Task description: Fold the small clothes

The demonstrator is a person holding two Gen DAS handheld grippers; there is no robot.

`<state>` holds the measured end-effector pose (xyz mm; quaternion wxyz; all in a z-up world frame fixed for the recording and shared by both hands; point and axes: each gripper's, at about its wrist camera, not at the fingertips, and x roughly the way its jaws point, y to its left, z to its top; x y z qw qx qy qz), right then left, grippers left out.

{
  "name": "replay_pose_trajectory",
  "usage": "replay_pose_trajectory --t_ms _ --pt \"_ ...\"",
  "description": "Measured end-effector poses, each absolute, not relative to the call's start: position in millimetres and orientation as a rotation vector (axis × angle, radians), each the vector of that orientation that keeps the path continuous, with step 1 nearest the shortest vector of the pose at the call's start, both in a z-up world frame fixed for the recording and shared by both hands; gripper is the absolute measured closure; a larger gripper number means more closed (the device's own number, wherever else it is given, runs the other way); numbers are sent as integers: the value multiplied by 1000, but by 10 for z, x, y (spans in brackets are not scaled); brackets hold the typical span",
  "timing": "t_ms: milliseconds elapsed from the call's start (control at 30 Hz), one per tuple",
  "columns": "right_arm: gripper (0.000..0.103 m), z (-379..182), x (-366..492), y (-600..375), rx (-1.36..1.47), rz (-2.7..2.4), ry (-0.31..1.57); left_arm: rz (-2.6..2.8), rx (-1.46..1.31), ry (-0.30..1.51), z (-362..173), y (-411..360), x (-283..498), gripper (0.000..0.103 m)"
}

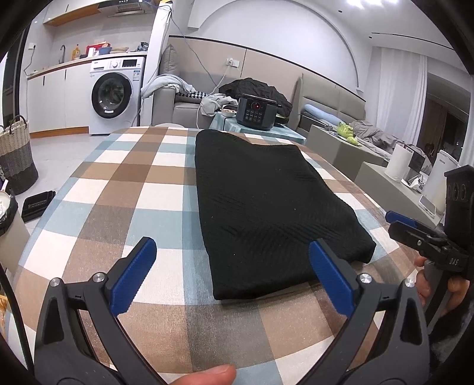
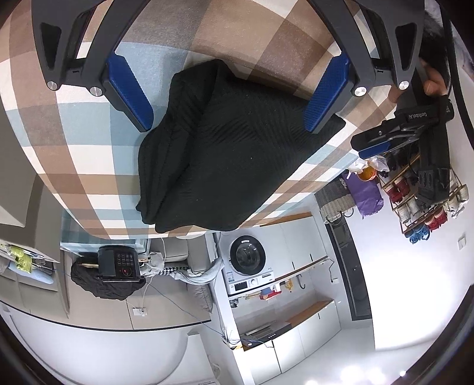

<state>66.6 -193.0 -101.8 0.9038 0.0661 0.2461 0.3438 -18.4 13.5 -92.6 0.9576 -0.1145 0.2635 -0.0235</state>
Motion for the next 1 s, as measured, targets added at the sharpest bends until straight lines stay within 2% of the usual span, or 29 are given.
replay_pose_trajectory --t_ms 1000 --pt "0 -1038 638 -1956 170 745 504 -26 -254 543 -991 199 -165 1"
